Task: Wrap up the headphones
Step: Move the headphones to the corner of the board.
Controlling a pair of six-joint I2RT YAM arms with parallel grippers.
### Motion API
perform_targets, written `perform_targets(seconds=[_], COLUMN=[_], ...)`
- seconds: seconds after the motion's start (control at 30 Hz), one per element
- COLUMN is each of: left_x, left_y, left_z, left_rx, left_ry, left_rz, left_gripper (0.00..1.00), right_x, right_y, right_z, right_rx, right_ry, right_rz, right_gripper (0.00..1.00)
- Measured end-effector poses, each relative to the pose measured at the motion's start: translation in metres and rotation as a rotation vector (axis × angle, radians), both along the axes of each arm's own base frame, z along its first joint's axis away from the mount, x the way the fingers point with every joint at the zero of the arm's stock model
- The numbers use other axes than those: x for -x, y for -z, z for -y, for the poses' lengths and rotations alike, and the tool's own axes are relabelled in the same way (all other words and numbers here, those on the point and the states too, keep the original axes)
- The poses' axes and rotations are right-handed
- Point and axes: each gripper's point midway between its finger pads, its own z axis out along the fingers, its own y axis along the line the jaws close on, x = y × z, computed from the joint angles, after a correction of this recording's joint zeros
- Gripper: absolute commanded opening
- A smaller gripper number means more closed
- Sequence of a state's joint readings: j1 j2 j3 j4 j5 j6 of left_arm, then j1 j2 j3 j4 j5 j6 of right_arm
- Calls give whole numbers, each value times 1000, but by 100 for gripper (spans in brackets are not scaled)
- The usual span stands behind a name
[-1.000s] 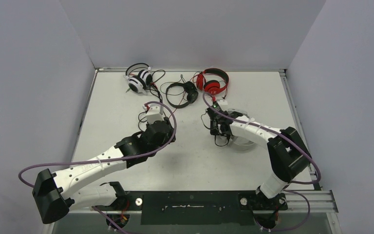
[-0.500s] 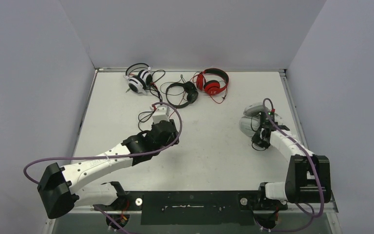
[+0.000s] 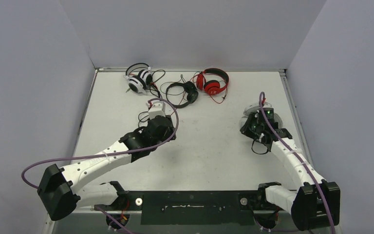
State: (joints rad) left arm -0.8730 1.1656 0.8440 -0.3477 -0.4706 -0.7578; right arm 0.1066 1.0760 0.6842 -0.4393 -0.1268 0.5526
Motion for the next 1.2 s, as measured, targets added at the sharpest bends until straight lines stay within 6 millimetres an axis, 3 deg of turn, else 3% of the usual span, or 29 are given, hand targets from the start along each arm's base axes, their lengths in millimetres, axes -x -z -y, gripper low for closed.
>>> perform_targets(seconds=[0.07, 0.13, 0.2, 0.3, 0.47, 0.6, 0.8, 0.93, 1.07, 1.2], left_x=[-4, -9, -13, -21, -30, -31, -33, -41, -58, -88], left_y=[-5, -11, -17, -25, -27, -21, -7, -1, -3, -6], left_z=[-4, -7, -9, -14, -21, -19, -11, -5, -1, -10], left_rx=[-2, 0, 2, 9, 16, 6, 0, 4, 0, 16], left_ry=[-11, -19, -23, -31, -37, 0, 42, 55, 48, -17], left_rz=[10, 22, 33, 42, 33, 14, -32, -65, -66, -70], left_gripper=[42, 43, 44, 45, 45, 48, 49, 54, 62, 69], right_x=[-8, -20, -35, -60, -98, -112, -112, -88, -57, -53], right_y=[-10, -18, -24, -26, -6, 17, 36, 37, 32, 21], right_z=[-18, -30, -36, -35, -30, -25, -5, 13, 28, 21], right_rx=[-26, -48, -57, -50, -16, 19, 118, 175, 195, 169], right_ry=[-59, -87, -89, -46, 58, 126, 288, 405, 462, 358], right_rz=[24, 46, 63, 68, 17, -41, -145, -159, -152, -92], right_gripper=[19, 9, 0, 0, 0, 0, 0, 0, 0, 0])
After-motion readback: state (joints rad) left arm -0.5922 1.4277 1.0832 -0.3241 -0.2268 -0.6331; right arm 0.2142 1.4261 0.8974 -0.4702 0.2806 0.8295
